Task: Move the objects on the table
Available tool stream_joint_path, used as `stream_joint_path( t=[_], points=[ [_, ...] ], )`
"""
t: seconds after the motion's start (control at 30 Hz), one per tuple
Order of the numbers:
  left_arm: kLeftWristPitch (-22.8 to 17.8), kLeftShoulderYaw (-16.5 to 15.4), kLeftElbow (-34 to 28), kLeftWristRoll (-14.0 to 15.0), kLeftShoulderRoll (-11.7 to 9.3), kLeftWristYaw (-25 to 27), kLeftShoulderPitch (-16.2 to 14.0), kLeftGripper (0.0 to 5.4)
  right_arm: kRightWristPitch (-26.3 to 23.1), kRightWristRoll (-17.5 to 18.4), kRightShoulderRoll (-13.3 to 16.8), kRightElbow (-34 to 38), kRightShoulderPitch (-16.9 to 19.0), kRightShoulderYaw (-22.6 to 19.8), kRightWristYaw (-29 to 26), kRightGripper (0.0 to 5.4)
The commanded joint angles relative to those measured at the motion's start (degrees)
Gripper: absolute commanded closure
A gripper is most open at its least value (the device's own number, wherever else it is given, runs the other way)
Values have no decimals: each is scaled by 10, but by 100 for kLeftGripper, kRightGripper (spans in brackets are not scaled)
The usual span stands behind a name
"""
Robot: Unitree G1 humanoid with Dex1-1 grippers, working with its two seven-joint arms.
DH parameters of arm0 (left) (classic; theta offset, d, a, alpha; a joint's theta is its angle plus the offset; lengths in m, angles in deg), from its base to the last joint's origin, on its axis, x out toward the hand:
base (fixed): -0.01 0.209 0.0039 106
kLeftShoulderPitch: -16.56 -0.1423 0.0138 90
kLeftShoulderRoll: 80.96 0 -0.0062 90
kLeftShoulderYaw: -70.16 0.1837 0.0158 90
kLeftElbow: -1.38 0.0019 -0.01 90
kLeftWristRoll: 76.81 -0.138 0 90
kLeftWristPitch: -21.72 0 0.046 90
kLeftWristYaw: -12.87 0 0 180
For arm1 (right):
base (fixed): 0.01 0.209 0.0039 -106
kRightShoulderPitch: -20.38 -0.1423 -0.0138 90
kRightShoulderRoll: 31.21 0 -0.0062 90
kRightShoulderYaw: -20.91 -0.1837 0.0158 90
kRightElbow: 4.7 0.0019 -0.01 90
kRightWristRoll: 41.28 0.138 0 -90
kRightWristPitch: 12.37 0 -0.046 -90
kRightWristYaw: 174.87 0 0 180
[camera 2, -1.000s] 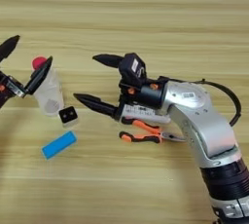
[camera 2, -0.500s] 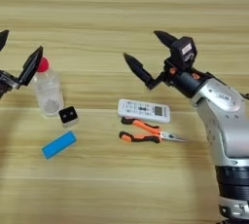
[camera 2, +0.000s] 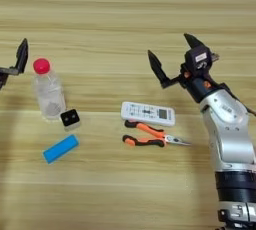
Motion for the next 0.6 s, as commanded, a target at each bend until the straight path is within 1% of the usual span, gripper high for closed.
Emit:
stream_joint_path(
  t=[0.03,0.13,0.27,0.37,0.43,0.53,0.6],
  points=[
    [9,-14,24,-11,0,-33,21,1,11,-5,0,-7,-6,0,5,0],
    [5,-13,47,-18,-5,-41,28,1,12,-4,0,-9,-6,0,7,0],
    [-14,-4,76,-21,-2,-36,32,1,8,0,3,-6,-7,-1,7,0],
    [-18,10,92,-30,-2,-26,31,1,-3,9,12,-1,-7,-5,1,0],
    [-19,15,96,-31,-2,-21,29,1,-8,14,20,-2,-7,-9,-7,0],
    [-19,20,106,-31,-2,-20,30,1,-17,28,43,-9,-6,-16,-38,0],
    [-20,23,113,-33,-2,-19,31,1,-35,52,57,-7,-4,-21,-70,0]
  ],
)
